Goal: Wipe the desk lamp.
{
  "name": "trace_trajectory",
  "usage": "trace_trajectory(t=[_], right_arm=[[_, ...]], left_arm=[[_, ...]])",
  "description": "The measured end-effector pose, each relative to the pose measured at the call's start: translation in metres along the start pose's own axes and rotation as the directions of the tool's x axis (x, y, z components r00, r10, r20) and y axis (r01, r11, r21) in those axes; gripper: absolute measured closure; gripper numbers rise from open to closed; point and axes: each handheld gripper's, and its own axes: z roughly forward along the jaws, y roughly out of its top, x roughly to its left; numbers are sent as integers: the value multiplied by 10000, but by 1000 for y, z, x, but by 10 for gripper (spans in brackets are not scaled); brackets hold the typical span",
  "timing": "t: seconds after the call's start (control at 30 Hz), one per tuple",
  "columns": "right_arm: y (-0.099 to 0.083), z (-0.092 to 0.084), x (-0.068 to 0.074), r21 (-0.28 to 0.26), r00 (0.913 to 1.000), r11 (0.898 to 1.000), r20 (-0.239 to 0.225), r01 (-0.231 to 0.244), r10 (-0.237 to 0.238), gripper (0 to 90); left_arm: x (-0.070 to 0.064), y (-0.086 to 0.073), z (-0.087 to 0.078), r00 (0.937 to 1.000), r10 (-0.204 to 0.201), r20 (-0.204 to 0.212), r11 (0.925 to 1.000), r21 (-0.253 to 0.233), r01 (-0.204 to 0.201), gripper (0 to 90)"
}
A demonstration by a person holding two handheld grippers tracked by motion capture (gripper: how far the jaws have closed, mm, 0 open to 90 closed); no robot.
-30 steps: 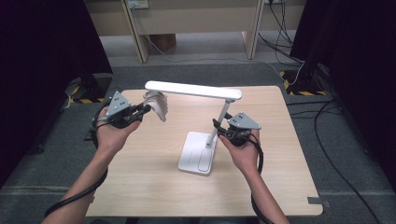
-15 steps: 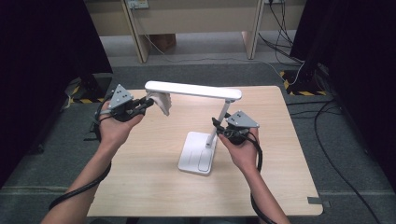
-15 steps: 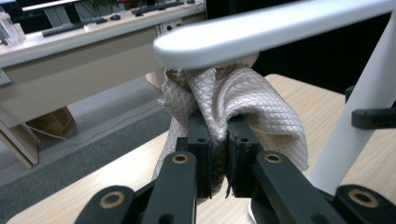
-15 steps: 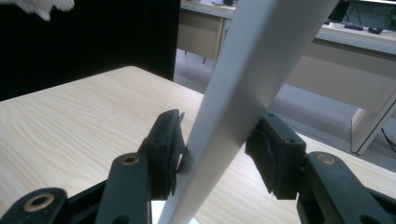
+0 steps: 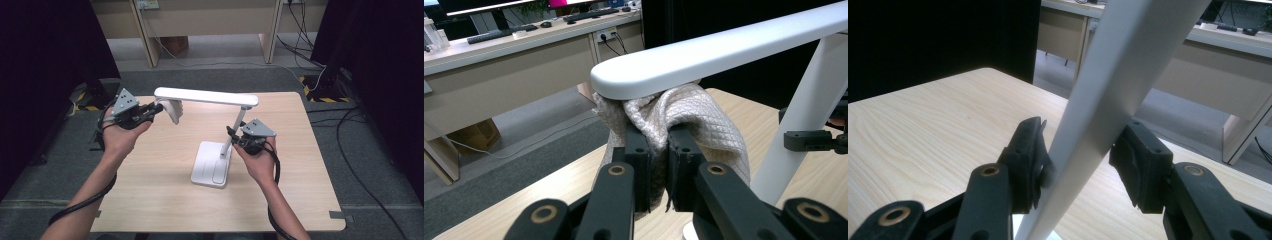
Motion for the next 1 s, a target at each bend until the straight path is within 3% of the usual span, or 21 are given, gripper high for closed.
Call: trace_trajectory(t=[0.53, 0.73, 1.0], right_arm=[[0, 0, 2, 126, 10000, 9999, -18, -75, 75, 562], [-1, 1, 5, 167, 9999, 9998, 132, -92, 90, 568], [0, 2, 7, 222, 9997, 9997, 219, -74, 70, 571]], left_arm=[[-8, 7, 11, 9999, 115, -35, 9997, 204, -114, 818], [-15, 12, 9, 9987, 481, -151, 9986, 214, -478, 818], [-20, 6, 7, 9981, 259, -556, 9996, -123, -266, 817]])
